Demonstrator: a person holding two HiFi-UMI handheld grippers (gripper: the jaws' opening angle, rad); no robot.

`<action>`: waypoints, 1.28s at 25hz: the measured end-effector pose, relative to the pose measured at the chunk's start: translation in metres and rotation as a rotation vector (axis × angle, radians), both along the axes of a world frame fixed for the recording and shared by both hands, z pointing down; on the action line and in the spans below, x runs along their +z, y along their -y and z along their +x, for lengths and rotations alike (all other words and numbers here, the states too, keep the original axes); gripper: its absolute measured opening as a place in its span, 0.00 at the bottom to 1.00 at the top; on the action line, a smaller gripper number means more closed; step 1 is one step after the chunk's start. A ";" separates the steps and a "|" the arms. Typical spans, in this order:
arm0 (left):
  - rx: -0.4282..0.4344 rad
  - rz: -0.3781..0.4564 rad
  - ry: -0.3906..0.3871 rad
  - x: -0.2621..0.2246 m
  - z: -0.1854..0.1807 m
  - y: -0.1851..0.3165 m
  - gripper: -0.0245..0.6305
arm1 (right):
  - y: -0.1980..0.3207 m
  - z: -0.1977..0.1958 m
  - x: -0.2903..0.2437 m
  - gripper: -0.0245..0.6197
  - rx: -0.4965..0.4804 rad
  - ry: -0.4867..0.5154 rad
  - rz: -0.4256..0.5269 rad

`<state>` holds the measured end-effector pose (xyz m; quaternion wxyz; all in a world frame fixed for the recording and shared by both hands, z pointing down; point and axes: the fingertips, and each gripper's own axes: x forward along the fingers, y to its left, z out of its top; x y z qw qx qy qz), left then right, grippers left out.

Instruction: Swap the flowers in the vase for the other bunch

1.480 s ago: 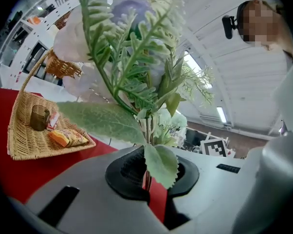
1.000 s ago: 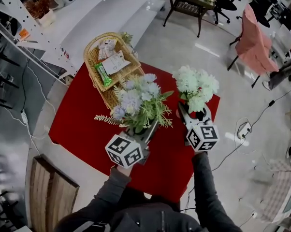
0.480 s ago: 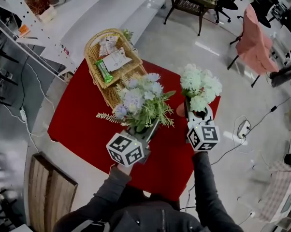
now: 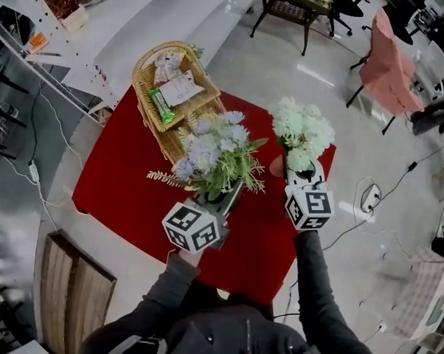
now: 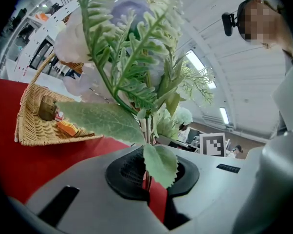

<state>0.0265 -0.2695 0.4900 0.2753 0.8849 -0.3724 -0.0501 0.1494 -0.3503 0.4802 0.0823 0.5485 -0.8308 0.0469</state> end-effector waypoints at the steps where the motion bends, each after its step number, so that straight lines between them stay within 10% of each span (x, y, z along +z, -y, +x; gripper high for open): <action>1: -0.001 0.001 0.000 -0.001 0.000 0.000 0.08 | 0.000 0.000 0.000 0.16 -0.002 -0.001 0.000; 32: 0.002 0.038 -0.008 -0.018 -0.004 -0.015 0.08 | -0.008 0.007 -0.072 0.15 0.015 0.081 0.144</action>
